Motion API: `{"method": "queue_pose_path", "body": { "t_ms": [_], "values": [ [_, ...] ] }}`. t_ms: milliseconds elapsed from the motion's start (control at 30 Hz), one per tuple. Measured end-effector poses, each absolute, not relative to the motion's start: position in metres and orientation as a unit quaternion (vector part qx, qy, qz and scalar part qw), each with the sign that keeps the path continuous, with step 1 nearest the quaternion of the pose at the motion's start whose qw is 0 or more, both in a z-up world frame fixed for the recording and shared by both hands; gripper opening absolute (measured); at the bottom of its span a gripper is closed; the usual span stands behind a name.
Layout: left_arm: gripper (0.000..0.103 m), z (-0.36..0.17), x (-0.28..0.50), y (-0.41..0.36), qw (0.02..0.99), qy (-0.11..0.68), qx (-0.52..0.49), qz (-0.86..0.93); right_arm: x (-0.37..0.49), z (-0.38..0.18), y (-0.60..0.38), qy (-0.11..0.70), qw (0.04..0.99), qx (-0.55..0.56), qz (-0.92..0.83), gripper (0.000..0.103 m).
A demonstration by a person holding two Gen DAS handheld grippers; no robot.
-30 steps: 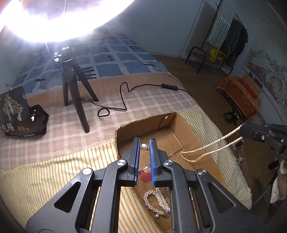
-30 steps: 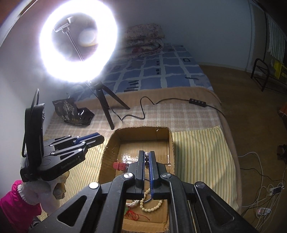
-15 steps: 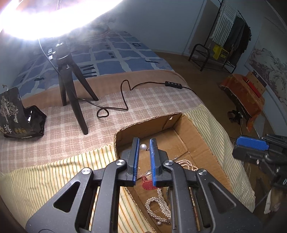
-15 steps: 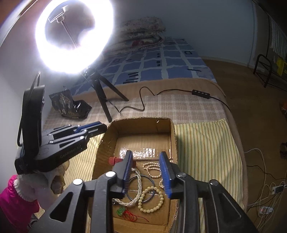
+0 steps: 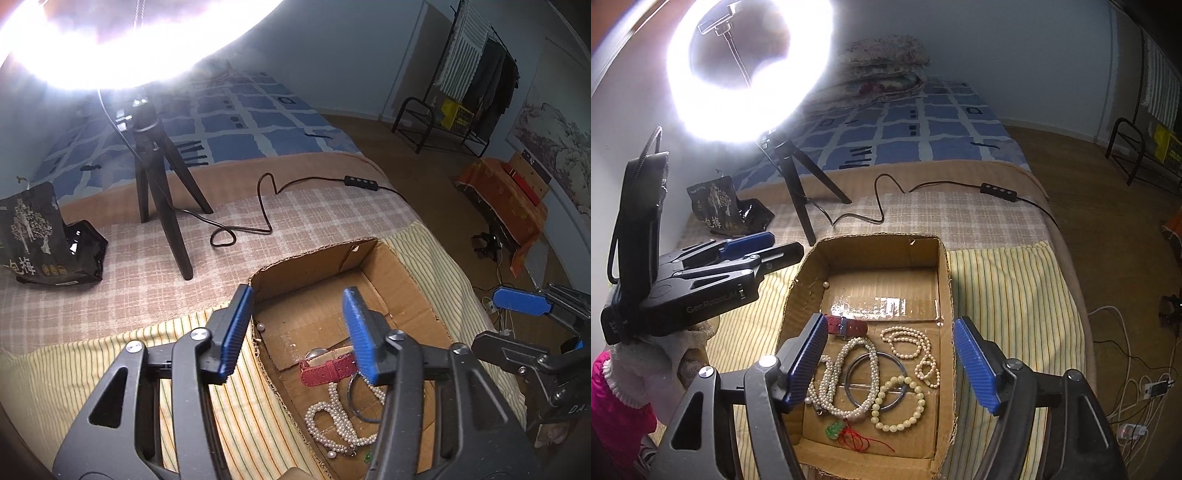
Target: Organize jewelry
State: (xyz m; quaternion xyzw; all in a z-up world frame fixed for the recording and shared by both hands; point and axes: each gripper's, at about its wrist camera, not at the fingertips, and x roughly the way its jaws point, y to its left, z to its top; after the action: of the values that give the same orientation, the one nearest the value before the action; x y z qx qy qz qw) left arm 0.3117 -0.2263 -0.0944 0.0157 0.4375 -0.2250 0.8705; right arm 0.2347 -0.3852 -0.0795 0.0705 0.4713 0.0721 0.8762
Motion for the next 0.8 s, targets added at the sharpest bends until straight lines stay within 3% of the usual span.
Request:
{"method": "queue_pose_path", "body": {
  "t_ms": [100,233,400,533,633,800],
  "values": [
    [0.052,-0.089,0.306,-0.225,0.872,0.435,0.016,-0.224,0.23,-0.077,-0.383,0.471,0.877,0.068,0.071,0.073],
    [0.052,-0.079,0.296,-0.221,0.875,0.429,0.019,-0.223,0.222,-0.069,-0.379,0.463,0.881,0.066,0.067,0.082],
    [0.053,-0.061,0.278,-0.215,0.881,0.417,0.021,-0.221,0.206,-0.054,-0.373,0.451,0.889,0.052,0.053,0.084],
    [0.064,-0.045,0.26,-0.209,0.888,0.403,0.028,-0.22,0.19,-0.039,-0.367,0.44,0.896,0.038,0.042,0.087],
    [0.064,-0.032,0.243,-0.204,0.893,0.392,0.034,-0.218,0.176,-0.028,-0.363,0.425,0.904,0.028,0.027,0.095],
    [0.065,-0.013,0.216,-0.196,0.9,0.376,0.041,-0.219,0.155,-0.01,-0.354,0.409,0.913,0.01,0.009,0.095]
  ]
}}
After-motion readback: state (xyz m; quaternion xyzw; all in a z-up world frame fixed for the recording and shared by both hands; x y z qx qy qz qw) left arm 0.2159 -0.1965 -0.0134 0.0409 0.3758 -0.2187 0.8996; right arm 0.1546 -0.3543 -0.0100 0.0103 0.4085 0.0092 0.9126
